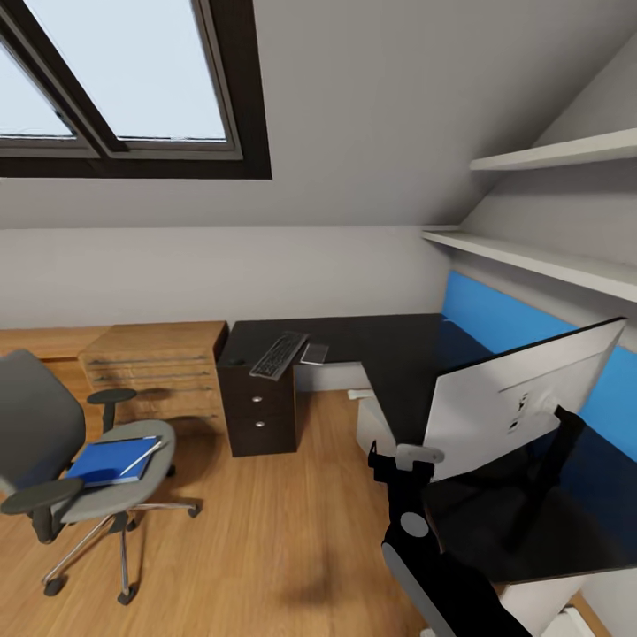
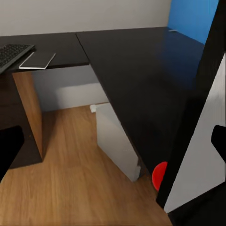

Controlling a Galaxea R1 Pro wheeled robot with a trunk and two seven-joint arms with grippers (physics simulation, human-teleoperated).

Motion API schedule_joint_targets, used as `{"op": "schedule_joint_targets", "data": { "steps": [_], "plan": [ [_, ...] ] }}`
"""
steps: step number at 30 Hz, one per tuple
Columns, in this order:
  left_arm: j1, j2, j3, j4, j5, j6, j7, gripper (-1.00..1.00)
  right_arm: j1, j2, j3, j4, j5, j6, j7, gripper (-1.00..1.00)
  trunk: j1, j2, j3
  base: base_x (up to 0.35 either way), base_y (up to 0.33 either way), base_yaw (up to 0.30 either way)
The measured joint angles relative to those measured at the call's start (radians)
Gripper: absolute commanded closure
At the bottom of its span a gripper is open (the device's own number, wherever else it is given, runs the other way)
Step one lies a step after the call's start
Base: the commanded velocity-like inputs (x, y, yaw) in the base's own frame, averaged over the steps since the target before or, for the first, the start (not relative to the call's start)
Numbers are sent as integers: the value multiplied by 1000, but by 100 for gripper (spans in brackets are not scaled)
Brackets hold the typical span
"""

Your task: In the bedroom, organize the workspace by keeping the computer under the desk, ensuring the monitor is on the desk, placing the keyboard on the desk next to the monitor, placing the mouse on the desk next to the keyboard, moving the folder from the swivel chair onto the desk next to the mouse, stacking the notebook on top of the folder with the pen on top of the notebook, and positioning the swivel chair next to the desk.

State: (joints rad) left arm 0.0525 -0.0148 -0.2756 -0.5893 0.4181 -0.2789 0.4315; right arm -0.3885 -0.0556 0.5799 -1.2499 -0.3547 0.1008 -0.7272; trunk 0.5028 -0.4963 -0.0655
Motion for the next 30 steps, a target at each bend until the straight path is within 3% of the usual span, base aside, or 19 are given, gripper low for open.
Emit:
{"op": "schedule_joint_targets", "data": {
  "steps": [19, 30],
  "plan": [
    [0, 0, 0, 0, 0, 0, 0, -100, 0, 0, 1, 0, 1, 0, 2, -100, 0, 0, 0, 172, 160, 0],
    [0, 1, 3, 0, 2, -2, 2, -100, 0, -2, 0, -1, 2, -1, -2, -100, 0, 0, 0, 124, 10, -4]
  ]
}}
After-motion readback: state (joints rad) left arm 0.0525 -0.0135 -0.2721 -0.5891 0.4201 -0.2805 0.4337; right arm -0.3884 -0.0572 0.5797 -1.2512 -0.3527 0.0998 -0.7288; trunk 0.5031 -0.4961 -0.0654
